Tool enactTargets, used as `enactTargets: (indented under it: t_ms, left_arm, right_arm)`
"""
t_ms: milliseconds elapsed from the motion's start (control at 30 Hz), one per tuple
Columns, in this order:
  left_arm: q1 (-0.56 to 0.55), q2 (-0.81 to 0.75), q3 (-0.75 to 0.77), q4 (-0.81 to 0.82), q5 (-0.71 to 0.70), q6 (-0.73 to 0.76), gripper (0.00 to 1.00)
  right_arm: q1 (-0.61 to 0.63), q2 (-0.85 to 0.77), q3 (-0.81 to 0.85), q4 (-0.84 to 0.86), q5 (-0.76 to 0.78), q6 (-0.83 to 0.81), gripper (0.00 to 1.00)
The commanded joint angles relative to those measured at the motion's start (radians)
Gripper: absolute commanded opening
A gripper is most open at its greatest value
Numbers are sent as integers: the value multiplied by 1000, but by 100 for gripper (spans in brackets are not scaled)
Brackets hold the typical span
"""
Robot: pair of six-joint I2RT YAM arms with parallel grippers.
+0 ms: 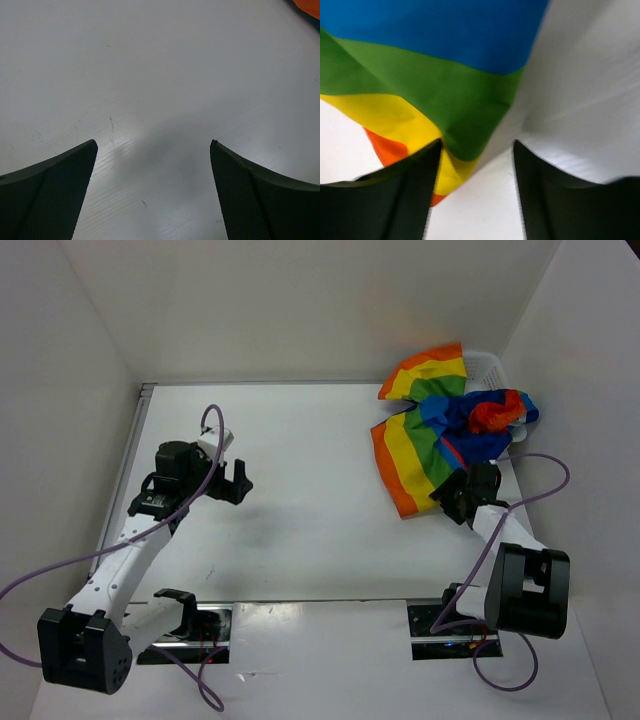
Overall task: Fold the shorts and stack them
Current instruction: Grab the shorts from the pile
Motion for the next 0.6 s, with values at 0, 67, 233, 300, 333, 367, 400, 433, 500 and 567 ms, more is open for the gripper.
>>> enactTargets:
  t_ms: [0, 67, 233, 300, 333, 367, 400, 433, 500, 567]
  left_arm:
    - [5, 0, 42, 60, 1, 3, 100]
    - [5, 0, 42, 70, 1, 3, 100]
    - [5, -10, 21, 79, 1, 3, 100]
    - [5, -21, 12, 79, 1, 3, 100]
    - [5, -30, -1, 79, 1, 3, 100]
    - [5, -30, -1, 79, 1, 3, 100]
    - [5, -41, -1, 79, 1, 3, 100]
    - [5, -41, -10, 89, 1, 3, 100]
    - [5, -60, -10, 89, 1, 3, 100]
    - [5, -73, -21, 110, 1, 3, 100]
  right_arm:
    - [-11, 5, -7, 168, -17, 4, 60]
    - [-11, 5, -7, 198, -52, 4, 50]
    - [-11, 14, -38, 274, -161, -54, 12]
    - [-11, 4, -38, 274, -170, -67, 0]
    - [-11, 4, -38, 265, -171, -67, 0]
    - [-11, -21, -27, 255, -187, -102, 0]
    - [-11, -31, -18, 254, -239, -123, 0]
    - [-11, -44, -7, 242, -274, -160, 0]
    - [-11, -81, 50, 215, -325, -171, 0]
    - [-11, -90, 132, 192, -348, -172, 0]
